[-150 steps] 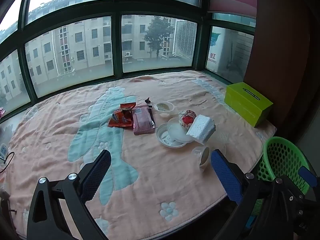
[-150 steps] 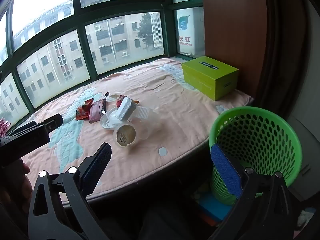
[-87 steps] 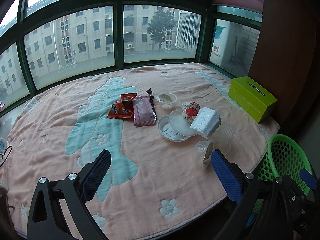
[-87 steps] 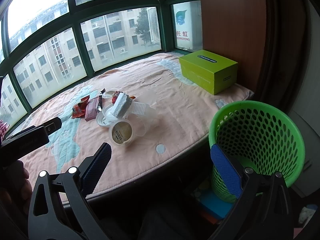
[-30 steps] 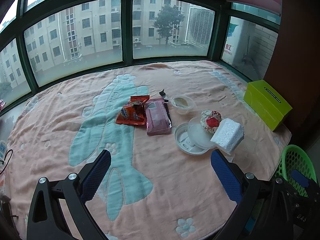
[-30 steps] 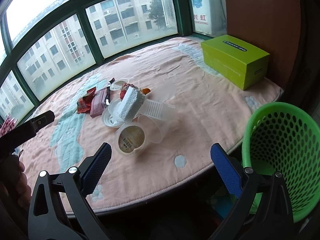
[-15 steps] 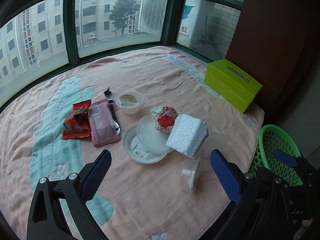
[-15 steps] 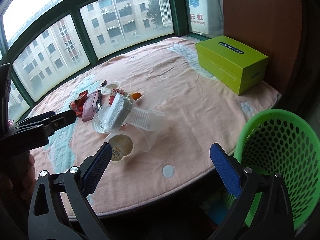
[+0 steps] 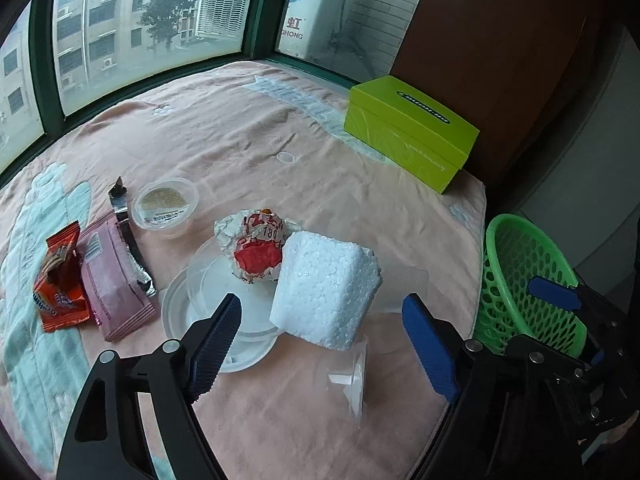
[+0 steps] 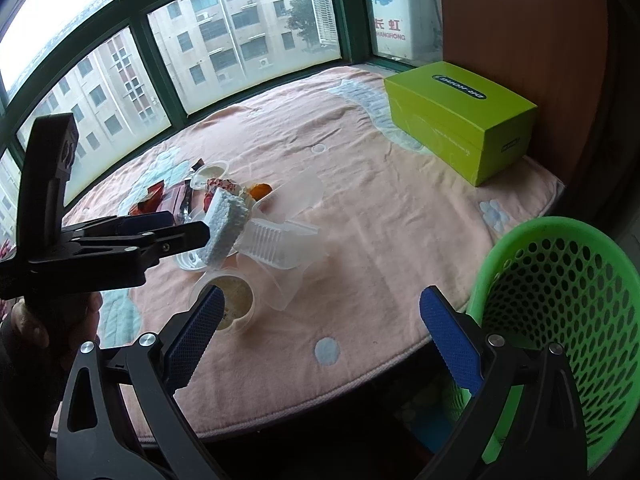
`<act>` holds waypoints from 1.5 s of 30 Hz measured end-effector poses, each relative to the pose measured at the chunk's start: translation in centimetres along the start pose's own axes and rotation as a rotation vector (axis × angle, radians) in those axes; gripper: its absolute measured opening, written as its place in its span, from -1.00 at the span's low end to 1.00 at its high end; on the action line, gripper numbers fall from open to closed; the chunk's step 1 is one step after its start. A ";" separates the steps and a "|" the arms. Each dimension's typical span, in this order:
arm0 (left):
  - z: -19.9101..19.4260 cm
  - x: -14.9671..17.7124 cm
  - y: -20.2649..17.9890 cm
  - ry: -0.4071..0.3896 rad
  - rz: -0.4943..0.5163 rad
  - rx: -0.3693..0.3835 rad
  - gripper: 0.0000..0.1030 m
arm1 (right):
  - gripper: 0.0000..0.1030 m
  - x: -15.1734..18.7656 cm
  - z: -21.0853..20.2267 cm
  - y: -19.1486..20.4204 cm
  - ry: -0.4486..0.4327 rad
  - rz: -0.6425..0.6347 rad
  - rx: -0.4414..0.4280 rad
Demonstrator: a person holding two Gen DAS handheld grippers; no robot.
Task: Collect trash
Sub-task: 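Reach the left gripper to the white foam block and close on it, then carry the foam block over the green wastebasket and open the left gripper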
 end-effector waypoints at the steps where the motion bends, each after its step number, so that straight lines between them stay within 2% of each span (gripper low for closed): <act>1: 0.3 -0.1 0.0 0.007 0.007 0.014 0.55 | 0.88 0.0 0.2 0.0 0.004 0.001 0.001; 5: 1.6 -0.4 0.1 0.028 0.026 0.024 0.55 | 0.88 -0.2 0.7 -0.2 0.013 0.005 0.000; 8: 2.1 -0.6 0.5 0.036 0.022 0.069 0.55 | 0.88 -0.3 1.0 -0.3 0.018 0.010 0.002; 15: 3.2 -0.5 0.4 0.056 0.029 0.118 0.50 | 0.88 -0.5 1.5 -0.8 0.025 0.010 0.007; 20: 3.4 -0.4 0.3 0.058 0.025 0.152 0.23 | 0.88 -0.6 1.6 -0.9 0.029 0.012 0.005; 21: 3.3 -0.4 0.4 0.056 0.023 0.156 0.23 | 0.88 -0.6 1.5 -1.0 0.029 0.014 0.002; 30: 0.4 0.2 2.0 -0.002 -0.039 0.139 0.22 | 0.84 -1.2 2.3 -0.6 0.038 0.039 -0.041; 37: -2.2 0.8 4.2 -0.046 -0.112 0.083 0.22 | 0.77 -2.3 4.2 0.1 0.044 0.083 -0.074; 43: -3.3 1.4 5.6 -0.065 -0.166 0.066 0.22 | 0.63 -3.4 6.3 0.4 0.062 0.144 -0.064; 45: -3.4 1.7 5.9 -0.068 -0.182 0.072 0.22 | 0.57 -3.6 7.1 0.4 0.073 0.158 -0.033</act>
Point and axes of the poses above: each gripper's, at about its wrist camera, not at the fingertips, and z roughly the way its jaws point, y to its left, x to its underside, the point moved 2 cm from there along z, roughly the way its jaws point, and after that the axes turned 15 degrees about -x, right-handed, at the moved point
